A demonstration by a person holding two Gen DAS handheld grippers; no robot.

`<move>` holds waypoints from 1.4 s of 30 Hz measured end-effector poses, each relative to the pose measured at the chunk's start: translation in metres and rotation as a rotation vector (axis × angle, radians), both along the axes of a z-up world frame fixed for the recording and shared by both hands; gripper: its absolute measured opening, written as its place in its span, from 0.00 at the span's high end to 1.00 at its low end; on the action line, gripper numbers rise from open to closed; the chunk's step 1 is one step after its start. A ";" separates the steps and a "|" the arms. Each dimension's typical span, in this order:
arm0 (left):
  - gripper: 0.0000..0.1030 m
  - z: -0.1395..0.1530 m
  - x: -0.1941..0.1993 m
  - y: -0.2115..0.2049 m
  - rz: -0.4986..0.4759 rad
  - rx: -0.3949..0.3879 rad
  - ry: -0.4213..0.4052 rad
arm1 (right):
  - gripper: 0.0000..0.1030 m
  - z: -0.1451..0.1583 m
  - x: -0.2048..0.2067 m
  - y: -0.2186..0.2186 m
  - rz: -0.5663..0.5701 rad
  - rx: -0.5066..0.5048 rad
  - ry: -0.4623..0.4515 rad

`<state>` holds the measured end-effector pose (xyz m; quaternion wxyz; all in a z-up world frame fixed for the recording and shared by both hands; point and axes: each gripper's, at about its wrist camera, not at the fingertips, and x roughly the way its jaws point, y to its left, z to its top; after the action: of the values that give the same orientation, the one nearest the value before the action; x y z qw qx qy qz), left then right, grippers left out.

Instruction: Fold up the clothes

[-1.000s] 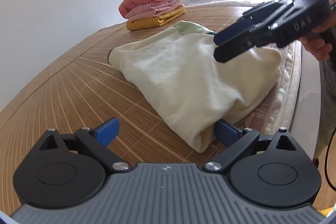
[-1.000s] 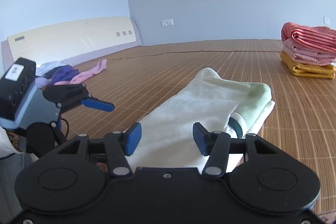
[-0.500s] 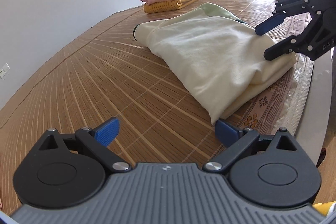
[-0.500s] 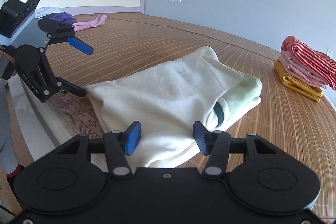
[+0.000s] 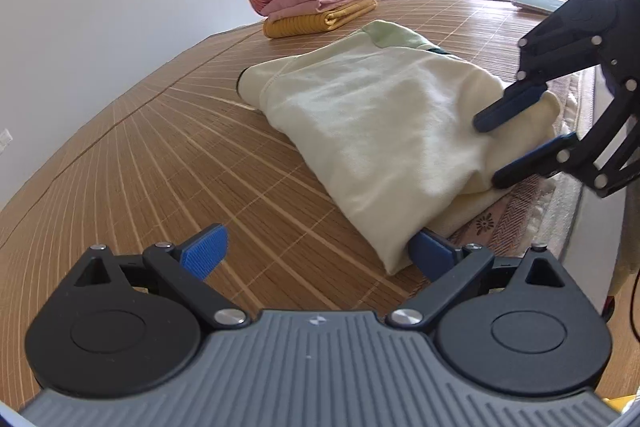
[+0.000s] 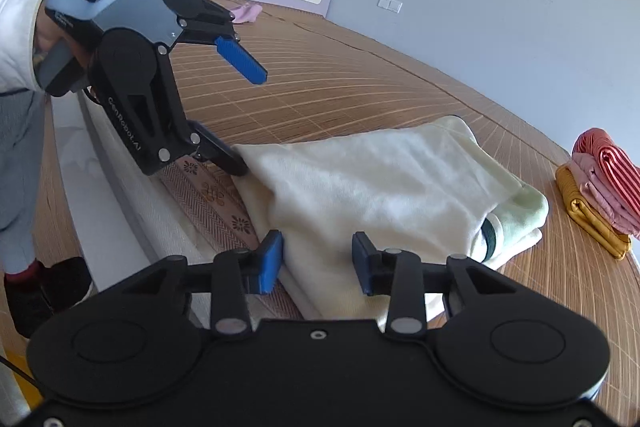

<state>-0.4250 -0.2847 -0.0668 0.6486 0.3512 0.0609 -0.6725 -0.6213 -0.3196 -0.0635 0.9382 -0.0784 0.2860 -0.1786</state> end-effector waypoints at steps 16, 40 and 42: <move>0.03 -0.004 0.023 0.003 0.007 0.038 0.100 | 0.90 0.016 -0.026 -0.005 -0.047 0.061 0.023; 0.03 0.039 0.028 0.002 -0.108 -0.045 0.350 | 0.23 0.046 -0.059 -0.061 -0.397 0.348 -0.468; 0.03 0.035 0.020 -0.013 -0.073 -0.048 0.376 | 0.22 0.028 -0.050 -0.076 -0.458 0.429 -0.464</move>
<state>-0.4055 -0.2979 -0.0322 0.6090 0.2059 0.1520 -0.7508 -0.6712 -0.3957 -0.0352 0.9090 0.2278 0.1069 -0.3324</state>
